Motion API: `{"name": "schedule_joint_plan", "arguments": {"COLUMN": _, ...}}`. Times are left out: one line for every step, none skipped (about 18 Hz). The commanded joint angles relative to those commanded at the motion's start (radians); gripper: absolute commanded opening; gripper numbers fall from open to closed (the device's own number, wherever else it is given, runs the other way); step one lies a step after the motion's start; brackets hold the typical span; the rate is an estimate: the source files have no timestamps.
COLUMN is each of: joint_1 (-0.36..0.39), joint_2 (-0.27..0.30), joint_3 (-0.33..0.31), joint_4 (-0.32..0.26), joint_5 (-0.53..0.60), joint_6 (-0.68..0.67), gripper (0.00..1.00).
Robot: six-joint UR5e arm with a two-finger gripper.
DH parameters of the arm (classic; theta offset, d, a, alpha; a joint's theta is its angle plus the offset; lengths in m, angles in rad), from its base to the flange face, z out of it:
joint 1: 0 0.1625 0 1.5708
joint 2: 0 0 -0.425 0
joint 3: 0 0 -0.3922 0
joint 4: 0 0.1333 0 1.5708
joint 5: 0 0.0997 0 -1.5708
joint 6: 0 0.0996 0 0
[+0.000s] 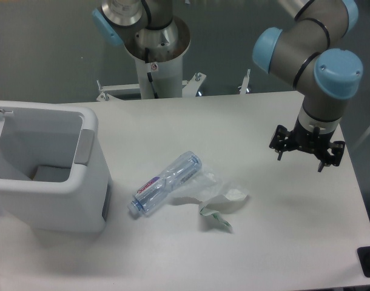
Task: Place the trash in the trash can
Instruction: 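Move the open gripper over the clear plastic wrapper with green strip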
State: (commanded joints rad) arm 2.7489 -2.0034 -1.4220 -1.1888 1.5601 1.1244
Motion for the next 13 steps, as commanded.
{"name": "schedule_joint_plan", "arguments": {"joint_1": 0.000, "joint_2": 0.000, "joint_3": -0.003, "joint_4": 0.000, "joint_5": 0.000, "joint_6": 0.002, "gripper": 1.00}}
{"name": "schedule_joint_plan", "arguments": {"joint_1": -0.002, "joint_2": 0.002, "joint_3": -0.011, "joint_4": 0.000, "joint_5": 0.000, "joint_6": 0.000, "gripper": 1.00}}
{"name": "schedule_joint_plan", "arguments": {"joint_1": -0.002, "joint_2": 0.002, "joint_3": -0.017, "joint_4": 0.000, "joint_5": 0.000, "joint_6": 0.000, "gripper": 1.00}}
{"name": "schedule_joint_plan", "arguments": {"joint_1": -0.002, "joint_2": 0.002, "joint_3": -0.023, "joint_4": 0.002, "joint_5": -0.002, "joint_6": -0.002, "gripper": 1.00}}
{"name": "schedule_joint_plan", "arguments": {"joint_1": -0.002, "joint_2": 0.003, "joint_3": -0.031, "joint_4": 0.002, "joint_5": -0.002, "joint_6": -0.005, "gripper": 1.00}}
{"name": "schedule_joint_plan", "arguments": {"joint_1": -0.005, "joint_2": 0.005, "joint_3": -0.037, "joint_4": 0.000, "joint_5": -0.003, "joint_6": -0.006, "gripper": 1.00}}
{"name": "schedule_joint_plan", "arguments": {"joint_1": -0.008, "joint_2": 0.005, "joint_3": -0.041, "joint_4": 0.000, "joint_5": -0.005, "joint_6": -0.008, "gripper": 1.00}}
{"name": "schedule_joint_plan", "arguments": {"joint_1": -0.017, "joint_2": 0.005, "joint_3": -0.054, "joint_4": 0.000, "joint_5": -0.008, "joint_6": -0.009, "gripper": 1.00}}
{"name": "schedule_joint_plan", "arguments": {"joint_1": -0.023, "joint_2": 0.008, "joint_3": -0.072, "joint_4": 0.005, "joint_5": -0.009, "joint_6": -0.008, "gripper": 1.00}}
{"name": "schedule_joint_plan", "arguments": {"joint_1": -0.026, "joint_2": 0.011, "joint_3": -0.090, "joint_4": 0.027, "joint_5": -0.009, "joint_6": -0.006, "gripper": 1.00}}
{"name": "schedule_joint_plan", "arguments": {"joint_1": -0.041, "joint_2": 0.012, "joint_3": -0.113, "joint_4": 0.064, "joint_5": -0.009, "joint_6": -0.009, "gripper": 1.00}}
{"name": "schedule_joint_plan", "arguments": {"joint_1": -0.063, "joint_2": 0.017, "joint_3": -0.139, "joint_4": 0.108, "joint_5": -0.006, "joint_6": -0.015, "gripper": 1.00}}
{"name": "schedule_joint_plan", "arguments": {"joint_1": -0.074, "joint_2": 0.018, "joint_3": -0.161, "joint_4": 0.147, "joint_5": -0.006, "joint_6": -0.020, "gripper": 1.00}}
